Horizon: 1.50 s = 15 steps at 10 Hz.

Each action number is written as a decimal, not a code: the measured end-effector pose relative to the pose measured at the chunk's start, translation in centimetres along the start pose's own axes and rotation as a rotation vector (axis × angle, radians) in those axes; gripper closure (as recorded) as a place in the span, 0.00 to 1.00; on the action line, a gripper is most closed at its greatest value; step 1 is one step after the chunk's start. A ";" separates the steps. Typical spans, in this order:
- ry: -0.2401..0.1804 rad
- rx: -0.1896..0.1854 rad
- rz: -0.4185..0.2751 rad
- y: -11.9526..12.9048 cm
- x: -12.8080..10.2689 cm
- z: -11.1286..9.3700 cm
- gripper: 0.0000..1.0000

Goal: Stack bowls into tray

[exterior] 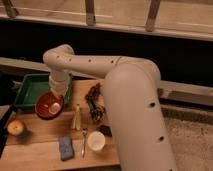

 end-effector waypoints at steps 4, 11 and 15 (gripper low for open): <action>-0.079 0.081 -0.047 -2.8 -7.3 -3.6 1.00; -0.139 0.035 -0.015 -5.8 -12.6 -1.6 1.00; -0.214 -0.013 0.080 -7.0 -10.8 0.7 1.00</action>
